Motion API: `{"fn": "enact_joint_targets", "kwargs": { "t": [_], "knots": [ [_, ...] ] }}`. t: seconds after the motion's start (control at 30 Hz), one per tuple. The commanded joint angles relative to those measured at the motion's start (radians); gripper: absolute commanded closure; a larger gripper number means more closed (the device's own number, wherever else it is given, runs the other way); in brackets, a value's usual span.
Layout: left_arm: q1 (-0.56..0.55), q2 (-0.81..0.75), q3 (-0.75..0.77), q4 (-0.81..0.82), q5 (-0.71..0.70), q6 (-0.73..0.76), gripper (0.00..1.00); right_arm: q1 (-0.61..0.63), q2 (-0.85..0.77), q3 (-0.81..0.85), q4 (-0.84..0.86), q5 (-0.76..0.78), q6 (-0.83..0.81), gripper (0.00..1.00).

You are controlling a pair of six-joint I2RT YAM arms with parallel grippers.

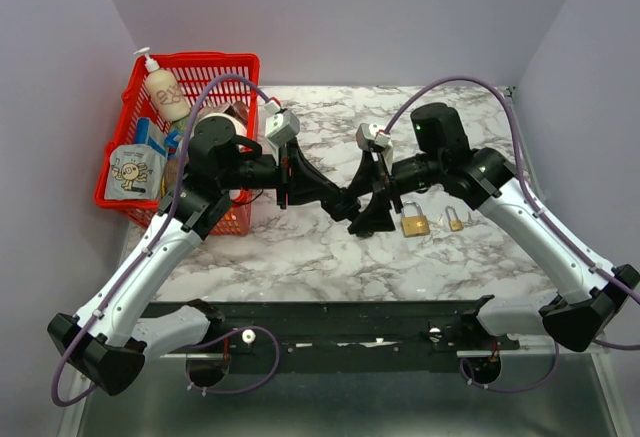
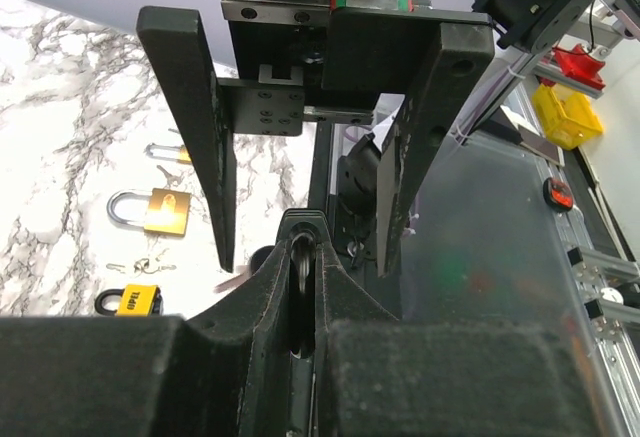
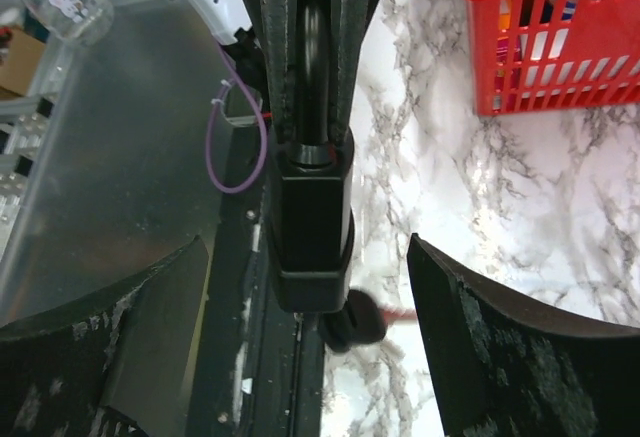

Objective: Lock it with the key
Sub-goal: Lock the lock.

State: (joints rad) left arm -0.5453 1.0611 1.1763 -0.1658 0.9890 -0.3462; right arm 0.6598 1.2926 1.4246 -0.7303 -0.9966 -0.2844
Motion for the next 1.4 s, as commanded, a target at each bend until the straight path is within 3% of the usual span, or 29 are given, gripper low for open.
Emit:
{"fn": "enact_joint_targets", "kwargs": {
  "t": [0.0,0.27,0.37,0.47,0.5,0.6,0.67,0.7,0.8,0.9,1.17,1.37],
  "knots": [
    [-0.002,-0.001,0.026,0.121,0.037,-0.046,1.00,-0.002,0.014,0.016,0.048,-0.062,0.042,0.19],
    [-0.001,0.008,0.017,0.157,0.034,-0.080,1.00,-0.002,0.019,-0.010,0.106,-0.070,0.099,0.35],
    [-0.001,0.011,0.014,0.161,0.025,-0.093,1.00,-0.002,0.022,-0.016,0.120,-0.071,0.111,0.50],
    [0.002,0.019,0.013,0.161,-0.048,-0.119,1.00,-0.002,0.025,-0.023,0.134,-0.042,0.139,0.84],
    [0.002,0.022,0.016,0.123,-0.099,-0.122,0.95,-0.002,0.025,-0.026,0.152,-0.024,0.154,0.99],
    [0.024,0.039,0.031,0.046,-0.268,-0.174,0.54,-0.008,0.019,-0.039,0.176,0.089,0.206,0.99],
    [0.028,0.049,0.043,-0.009,-0.399,-0.232,0.42,-0.009,0.008,-0.062,0.206,0.182,0.260,0.99],
    [0.044,0.051,0.042,-0.023,-0.459,-0.253,0.30,-0.011,0.002,-0.088,0.244,0.284,0.277,0.99],
    [0.061,0.040,-0.012,0.030,-0.530,-0.385,0.22,-0.011,-0.029,-0.134,0.333,0.438,0.335,0.99],
    [0.059,0.051,-0.046,0.081,-0.550,-0.499,0.02,-0.011,-0.024,-0.135,0.357,0.536,0.372,0.99],
    [-0.004,0.123,-0.021,0.068,-0.700,-0.611,0.03,-0.009,-0.012,-0.136,0.414,0.658,0.459,0.99],
    [-0.064,0.155,0.006,0.049,-0.753,-0.597,0.16,-0.005,-0.003,-0.135,0.430,0.651,0.476,0.99]
  ]
}}
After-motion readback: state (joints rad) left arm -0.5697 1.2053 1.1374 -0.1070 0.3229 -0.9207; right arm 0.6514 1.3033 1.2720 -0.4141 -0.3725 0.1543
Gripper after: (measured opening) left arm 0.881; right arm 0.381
